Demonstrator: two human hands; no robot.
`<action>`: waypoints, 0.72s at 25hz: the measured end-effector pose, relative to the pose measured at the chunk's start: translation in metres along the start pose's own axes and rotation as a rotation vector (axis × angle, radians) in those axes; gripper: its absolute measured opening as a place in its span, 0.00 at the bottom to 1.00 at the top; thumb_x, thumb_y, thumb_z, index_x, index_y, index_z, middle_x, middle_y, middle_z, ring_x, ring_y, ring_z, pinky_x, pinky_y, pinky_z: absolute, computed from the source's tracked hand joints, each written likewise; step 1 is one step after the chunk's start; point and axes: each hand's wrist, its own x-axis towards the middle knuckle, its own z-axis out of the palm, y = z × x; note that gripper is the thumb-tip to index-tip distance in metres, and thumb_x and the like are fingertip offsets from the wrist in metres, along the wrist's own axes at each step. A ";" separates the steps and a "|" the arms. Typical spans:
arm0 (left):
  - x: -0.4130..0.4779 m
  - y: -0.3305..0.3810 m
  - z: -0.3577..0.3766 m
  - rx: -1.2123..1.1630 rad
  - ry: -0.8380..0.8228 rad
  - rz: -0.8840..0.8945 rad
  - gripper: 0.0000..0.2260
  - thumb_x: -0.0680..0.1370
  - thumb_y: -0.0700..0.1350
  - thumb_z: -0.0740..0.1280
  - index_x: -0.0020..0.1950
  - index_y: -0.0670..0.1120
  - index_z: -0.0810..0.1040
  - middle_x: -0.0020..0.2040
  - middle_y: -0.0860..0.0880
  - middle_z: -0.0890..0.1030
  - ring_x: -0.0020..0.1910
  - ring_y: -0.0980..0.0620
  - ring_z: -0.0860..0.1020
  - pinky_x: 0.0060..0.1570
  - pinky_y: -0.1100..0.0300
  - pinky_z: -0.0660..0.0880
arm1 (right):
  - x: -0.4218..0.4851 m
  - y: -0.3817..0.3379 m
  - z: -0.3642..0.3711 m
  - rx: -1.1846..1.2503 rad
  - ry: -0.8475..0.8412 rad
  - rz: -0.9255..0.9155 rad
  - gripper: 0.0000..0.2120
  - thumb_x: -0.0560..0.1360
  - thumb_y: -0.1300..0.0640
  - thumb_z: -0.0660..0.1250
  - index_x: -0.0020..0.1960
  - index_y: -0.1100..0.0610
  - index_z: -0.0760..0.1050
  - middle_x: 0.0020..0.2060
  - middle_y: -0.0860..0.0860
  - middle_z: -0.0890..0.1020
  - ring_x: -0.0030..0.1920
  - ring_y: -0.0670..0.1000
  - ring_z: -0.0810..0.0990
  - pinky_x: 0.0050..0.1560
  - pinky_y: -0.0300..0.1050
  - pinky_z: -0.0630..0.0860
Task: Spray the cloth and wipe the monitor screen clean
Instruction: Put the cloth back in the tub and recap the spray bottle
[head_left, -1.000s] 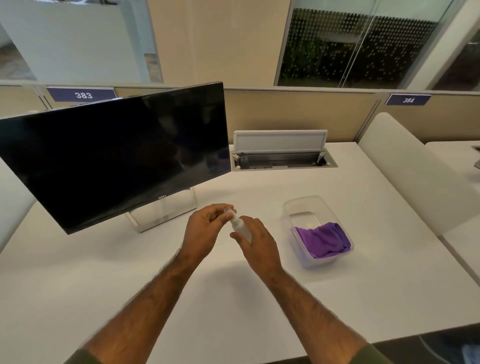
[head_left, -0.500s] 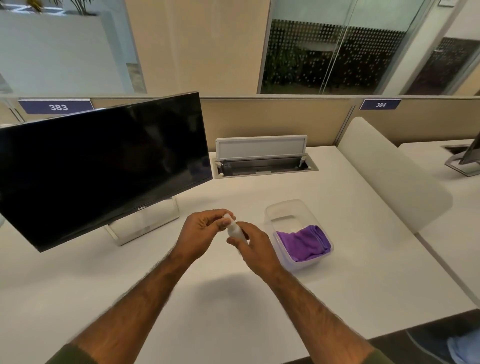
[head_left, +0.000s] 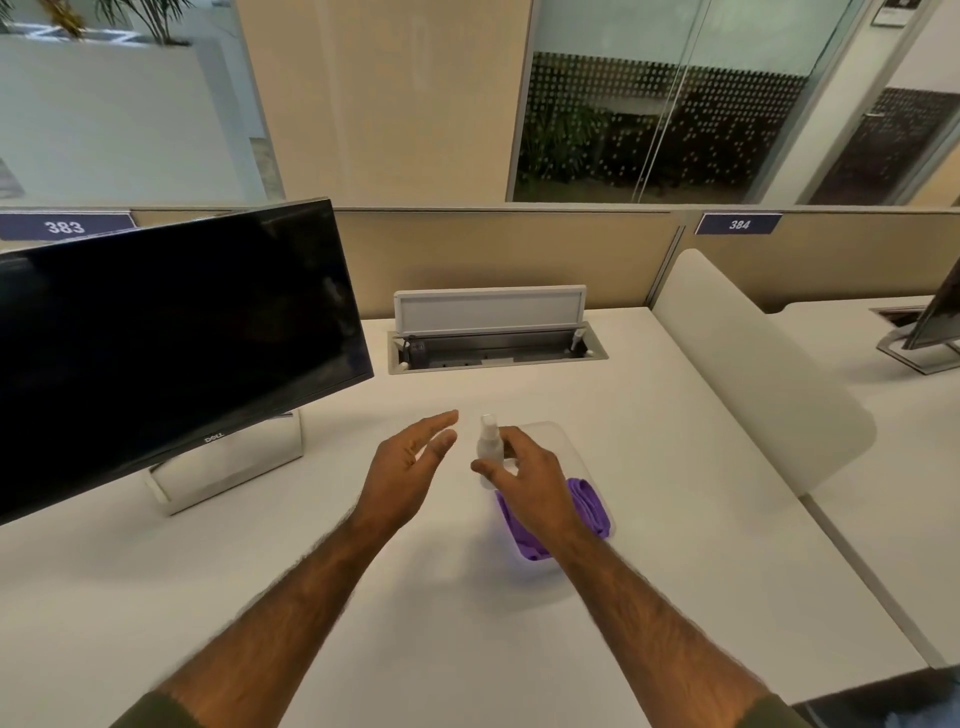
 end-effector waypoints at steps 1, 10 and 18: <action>0.003 -0.006 0.009 0.050 -0.021 -0.042 0.23 0.86 0.57 0.56 0.80 0.52 0.70 0.80 0.51 0.71 0.79 0.50 0.68 0.78 0.52 0.62 | 0.005 0.006 -0.007 -0.019 0.007 0.012 0.21 0.77 0.47 0.72 0.67 0.51 0.74 0.56 0.44 0.79 0.53 0.47 0.77 0.58 0.42 0.73; 0.044 -0.091 0.068 0.683 -0.134 -0.043 0.52 0.68 0.76 0.22 0.87 0.52 0.44 0.86 0.50 0.38 0.85 0.47 0.38 0.79 0.49 0.32 | 0.043 0.047 -0.028 -0.058 0.018 0.082 0.19 0.78 0.52 0.71 0.67 0.56 0.74 0.62 0.52 0.82 0.57 0.53 0.81 0.62 0.51 0.79; 0.064 -0.131 0.087 0.794 -0.138 -0.090 0.53 0.66 0.73 0.17 0.87 0.51 0.41 0.86 0.49 0.35 0.85 0.47 0.35 0.79 0.49 0.30 | 0.069 0.078 -0.005 -0.165 -0.054 0.089 0.19 0.77 0.50 0.72 0.65 0.56 0.75 0.60 0.52 0.82 0.55 0.51 0.81 0.58 0.46 0.78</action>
